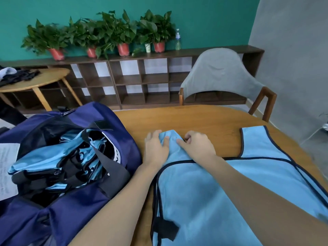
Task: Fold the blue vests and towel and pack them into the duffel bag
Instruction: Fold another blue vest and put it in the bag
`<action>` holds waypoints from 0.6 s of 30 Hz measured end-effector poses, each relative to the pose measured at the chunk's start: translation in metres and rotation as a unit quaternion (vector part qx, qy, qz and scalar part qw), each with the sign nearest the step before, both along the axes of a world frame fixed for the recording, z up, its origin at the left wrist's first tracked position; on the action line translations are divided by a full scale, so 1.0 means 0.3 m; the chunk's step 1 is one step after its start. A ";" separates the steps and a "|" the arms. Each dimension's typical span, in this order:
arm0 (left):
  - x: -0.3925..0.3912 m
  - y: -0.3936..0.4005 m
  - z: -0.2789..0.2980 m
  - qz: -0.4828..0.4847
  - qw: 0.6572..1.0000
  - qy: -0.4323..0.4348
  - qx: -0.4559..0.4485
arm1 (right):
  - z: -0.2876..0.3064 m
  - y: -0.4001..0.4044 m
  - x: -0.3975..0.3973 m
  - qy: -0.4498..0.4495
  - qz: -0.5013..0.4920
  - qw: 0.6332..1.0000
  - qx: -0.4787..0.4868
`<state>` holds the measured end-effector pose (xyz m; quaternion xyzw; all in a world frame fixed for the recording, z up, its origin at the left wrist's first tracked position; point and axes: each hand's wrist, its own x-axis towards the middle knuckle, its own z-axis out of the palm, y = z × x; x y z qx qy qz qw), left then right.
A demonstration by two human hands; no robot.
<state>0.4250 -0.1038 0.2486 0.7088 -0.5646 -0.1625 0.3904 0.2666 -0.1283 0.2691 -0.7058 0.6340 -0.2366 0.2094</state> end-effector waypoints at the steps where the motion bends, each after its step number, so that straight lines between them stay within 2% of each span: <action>1: 0.019 -0.005 -0.005 -0.008 1.000 -0.007 -0.009 | -0.012 0.000 0.004 -0.001 -0.004 1.000 -0.002; 6: 0.120 -0.016 -0.006 -0.039 0.998 -0.024 -0.052 | -0.062 0.026 -0.007 -0.019 -0.002 0.997 -0.077; 12: 0.104 -0.023 -0.003 -0.025 0.997 0.013 -0.065 | -0.054 0.008 -0.018 -0.056 0.042 0.996 -0.047; 15: 0.092 -0.025 -0.003 -0.023 0.994 0.089 -0.066 | -0.053 0.008 -0.018 -0.164 0.058 0.983 -0.055; 18: 0.089 -0.019 0.014 -0.045 0.976 0.204 -0.064 | -0.037 0.021 -0.023 -0.302 0.076 0.949 -0.041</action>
